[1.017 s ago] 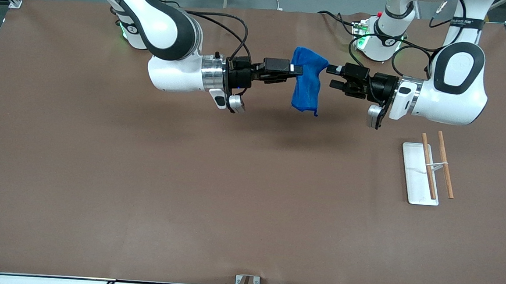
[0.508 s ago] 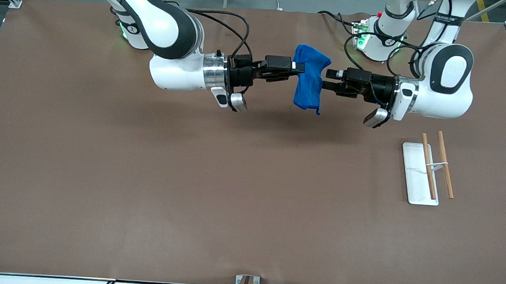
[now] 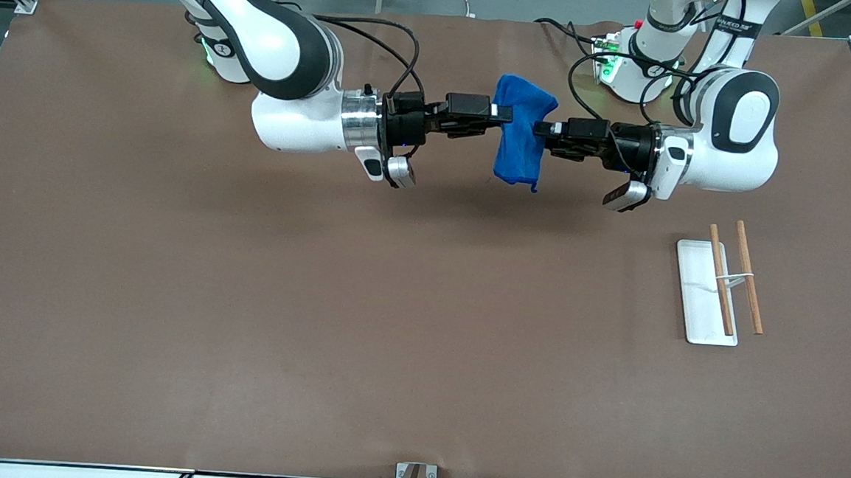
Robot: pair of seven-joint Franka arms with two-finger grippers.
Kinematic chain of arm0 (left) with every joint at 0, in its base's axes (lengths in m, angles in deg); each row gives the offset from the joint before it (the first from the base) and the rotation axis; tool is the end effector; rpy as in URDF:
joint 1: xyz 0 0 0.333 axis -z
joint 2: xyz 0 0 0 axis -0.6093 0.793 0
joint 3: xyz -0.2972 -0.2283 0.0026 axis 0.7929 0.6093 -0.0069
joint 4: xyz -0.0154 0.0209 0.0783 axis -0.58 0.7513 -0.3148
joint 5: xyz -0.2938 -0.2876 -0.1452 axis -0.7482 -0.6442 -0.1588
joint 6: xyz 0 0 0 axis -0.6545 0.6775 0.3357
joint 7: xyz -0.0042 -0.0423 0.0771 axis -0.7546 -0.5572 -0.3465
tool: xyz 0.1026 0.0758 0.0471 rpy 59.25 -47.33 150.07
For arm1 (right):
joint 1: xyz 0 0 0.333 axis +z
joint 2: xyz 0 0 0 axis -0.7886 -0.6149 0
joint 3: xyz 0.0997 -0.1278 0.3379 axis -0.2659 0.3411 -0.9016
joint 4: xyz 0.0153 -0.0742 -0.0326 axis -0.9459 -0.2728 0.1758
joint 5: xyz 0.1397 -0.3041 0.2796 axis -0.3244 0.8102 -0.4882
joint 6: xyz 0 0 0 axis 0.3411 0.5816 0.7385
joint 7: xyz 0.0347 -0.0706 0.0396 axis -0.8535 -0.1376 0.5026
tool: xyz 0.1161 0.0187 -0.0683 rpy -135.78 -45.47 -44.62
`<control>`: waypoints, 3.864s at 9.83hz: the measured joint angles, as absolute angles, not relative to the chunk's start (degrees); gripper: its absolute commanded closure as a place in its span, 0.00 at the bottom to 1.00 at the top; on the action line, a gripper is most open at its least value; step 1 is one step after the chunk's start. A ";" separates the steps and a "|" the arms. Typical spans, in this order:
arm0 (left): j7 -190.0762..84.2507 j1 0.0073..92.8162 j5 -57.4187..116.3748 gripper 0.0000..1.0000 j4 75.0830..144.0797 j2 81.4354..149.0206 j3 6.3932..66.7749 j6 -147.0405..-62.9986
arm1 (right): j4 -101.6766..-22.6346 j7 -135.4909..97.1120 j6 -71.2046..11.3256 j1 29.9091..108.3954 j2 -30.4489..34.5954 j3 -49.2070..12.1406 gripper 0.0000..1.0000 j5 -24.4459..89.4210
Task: Right arm passes towel to left arm to hang
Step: 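Hold the towel out with the right gripper while the left gripper approaches, then grasp the towel edge with the left gripper, then open the right gripper while the left gripper carries the towel away, then drape the towel over the wooden dowels with the left gripper, then release the towel and raise the left gripper away from the rack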
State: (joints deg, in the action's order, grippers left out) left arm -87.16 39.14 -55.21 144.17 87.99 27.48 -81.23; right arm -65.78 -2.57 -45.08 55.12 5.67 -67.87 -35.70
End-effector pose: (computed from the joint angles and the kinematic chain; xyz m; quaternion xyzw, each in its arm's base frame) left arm 0.4858 -0.2254 0.4225 0.7028 0.0546 -0.1279 0.6977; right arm 0.5160 0.5269 0.4996 -0.6807 0.0860 0.1306 0.7157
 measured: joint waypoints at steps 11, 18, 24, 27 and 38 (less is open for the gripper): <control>-87.53 35.29 -26.48 1.00 132.06 85.85 21.74 -85.48 | -68.06 -4.48 -48.28 50.29 5.49 -67.08 0.00 -21.73; -92.86 34.61 7.95 1.00 119.70 95.63 7.65 -95.46 | -68.47 -11.57 -29.24 46.64 11.87 -43.17 0.00 27.37; -112.69 34.17 14.59 0.97 113.20 105.31 -5.11 -99.71 | -68.18 -12.03 -24.00 46.47 22.45 -29.60 0.00 56.90; -117.84 32.19 14.77 0.00 112.59 106.99 -6.39 -99.71 | -65.02 -13.68 -15.65 46.49 25.15 -26.73 0.00 68.48; -66.33 35.11 35.46 0.00 112.14 87.38 20.59 -92.56 | -52.20 -22.25 -1.73 46.62 28.33 -20.37 0.00 70.93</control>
